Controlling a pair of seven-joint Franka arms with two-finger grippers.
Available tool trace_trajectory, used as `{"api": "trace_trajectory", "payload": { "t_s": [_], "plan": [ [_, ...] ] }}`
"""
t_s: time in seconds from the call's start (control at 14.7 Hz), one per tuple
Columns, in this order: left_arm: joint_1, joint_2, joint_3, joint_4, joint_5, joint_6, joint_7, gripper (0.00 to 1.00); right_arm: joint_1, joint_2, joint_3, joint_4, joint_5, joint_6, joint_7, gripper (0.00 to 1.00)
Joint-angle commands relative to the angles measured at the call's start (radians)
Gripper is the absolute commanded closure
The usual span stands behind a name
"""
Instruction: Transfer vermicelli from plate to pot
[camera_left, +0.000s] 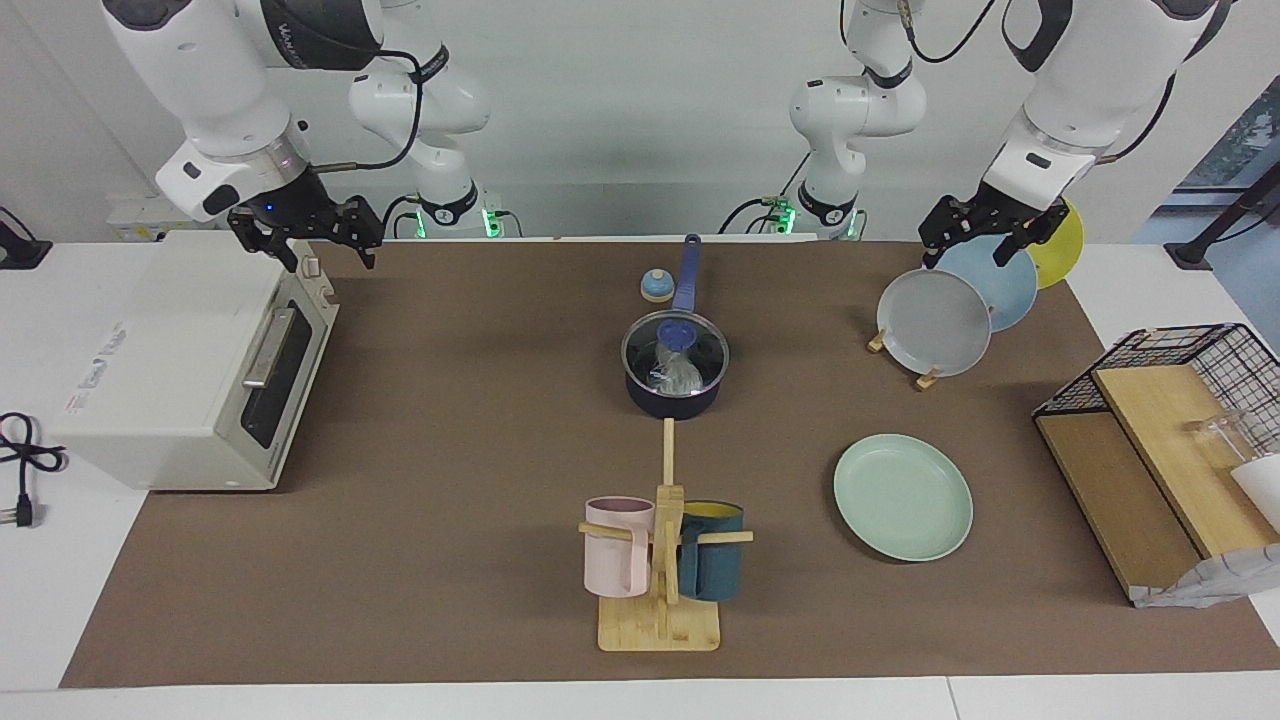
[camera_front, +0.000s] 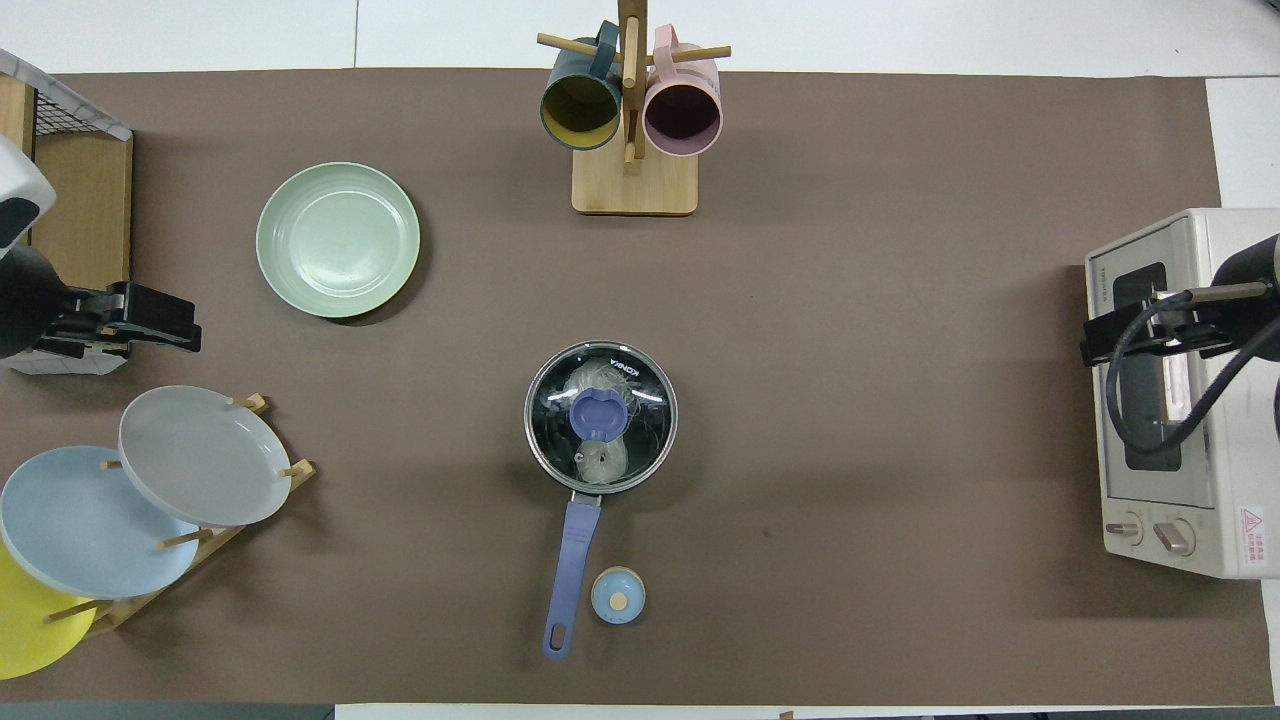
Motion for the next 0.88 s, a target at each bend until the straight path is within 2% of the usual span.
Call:
{"api": "trace_trajectory", "payload": {
  "t_s": [0.0, 0.81],
  "plan": [
    [0.006, -0.01, -0.006, 0.002, 0.017, -0.005, 0.011, 0.0, -0.02, -0.005, 0.006, 0.01, -0.009, 0.014, -0.016, 0.0],
    [0.008, -0.01, -0.004, 0.002, 0.017, -0.005, 0.011, 0.0, -0.013, -0.008, 0.006, 0.01, -0.013, 0.011, -0.014, 0.0]
  ]
}}
